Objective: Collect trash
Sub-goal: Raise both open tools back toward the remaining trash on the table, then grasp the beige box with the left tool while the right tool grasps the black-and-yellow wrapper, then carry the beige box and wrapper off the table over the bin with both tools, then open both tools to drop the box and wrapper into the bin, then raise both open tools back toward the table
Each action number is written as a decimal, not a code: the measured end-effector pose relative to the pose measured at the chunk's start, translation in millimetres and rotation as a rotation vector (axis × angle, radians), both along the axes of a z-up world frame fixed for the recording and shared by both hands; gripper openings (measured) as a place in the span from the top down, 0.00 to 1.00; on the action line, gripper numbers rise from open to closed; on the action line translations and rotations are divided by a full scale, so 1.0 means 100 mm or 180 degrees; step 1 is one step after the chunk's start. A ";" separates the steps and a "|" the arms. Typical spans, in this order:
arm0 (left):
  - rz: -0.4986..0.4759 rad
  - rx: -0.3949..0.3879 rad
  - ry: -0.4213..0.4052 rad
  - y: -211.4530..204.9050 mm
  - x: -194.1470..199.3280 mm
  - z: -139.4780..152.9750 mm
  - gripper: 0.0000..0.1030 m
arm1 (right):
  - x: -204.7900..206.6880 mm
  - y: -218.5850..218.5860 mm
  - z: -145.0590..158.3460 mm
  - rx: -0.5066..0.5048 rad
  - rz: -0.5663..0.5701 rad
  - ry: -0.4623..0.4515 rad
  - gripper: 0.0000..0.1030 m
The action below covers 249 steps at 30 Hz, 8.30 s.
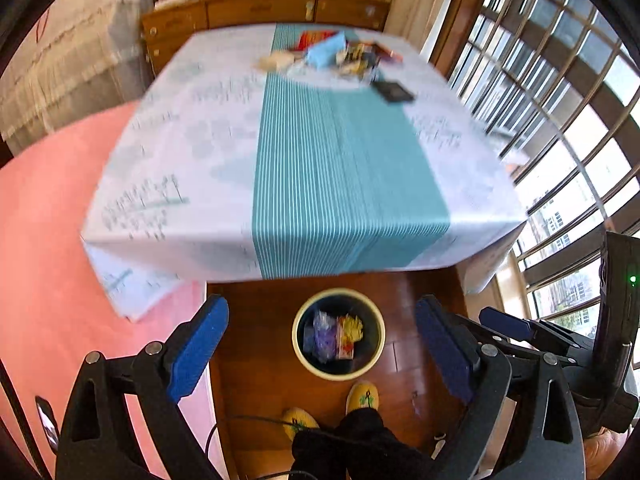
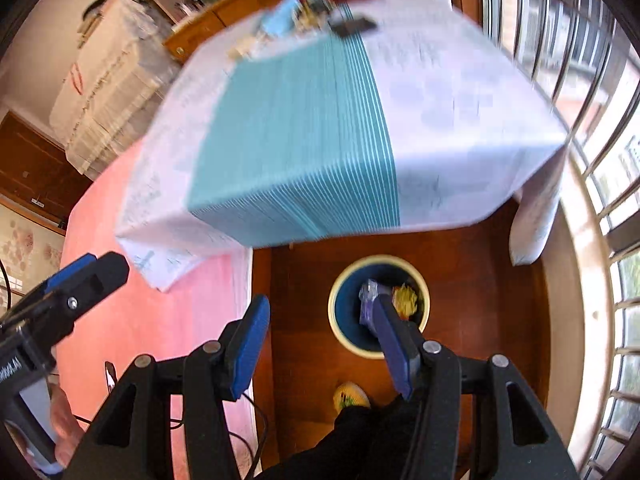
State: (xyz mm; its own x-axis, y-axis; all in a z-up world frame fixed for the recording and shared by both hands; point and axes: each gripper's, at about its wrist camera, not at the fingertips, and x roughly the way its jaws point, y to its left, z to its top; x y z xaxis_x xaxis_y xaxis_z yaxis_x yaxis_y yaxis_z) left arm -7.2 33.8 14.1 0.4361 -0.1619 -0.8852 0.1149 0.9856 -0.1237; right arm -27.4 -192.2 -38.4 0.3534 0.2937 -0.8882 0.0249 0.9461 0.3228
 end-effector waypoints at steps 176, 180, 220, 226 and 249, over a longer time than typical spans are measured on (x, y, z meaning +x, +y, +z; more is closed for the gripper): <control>-0.0366 -0.0204 0.1016 -0.79 0.15 -2.14 0.39 | -0.10 -0.53 -1.94 0.0049 -0.0355 0.0657 0.49; -0.0351 -0.0199 0.1046 -0.79 0.21 -2.46 0.39 | -0.04 -0.58 -2.17 0.0023 -0.0403 0.0710 0.49; 0.0320 0.0119 0.0939 0.03 0.24 -3.37 0.11 | 0.35 0.02 -3.04 -0.0220 -0.0179 0.0777 0.23; 0.0271 0.0129 0.0889 0.00 0.24 -3.17 0.11 | 0.32 -0.01 -2.90 -0.0228 -0.0291 0.0780 0.23; 0.0063 0.0066 0.0411 0.02 0.12 -0.97 0.11 | -0.01 -0.02 -0.82 -0.0292 -0.0257 0.0434 0.23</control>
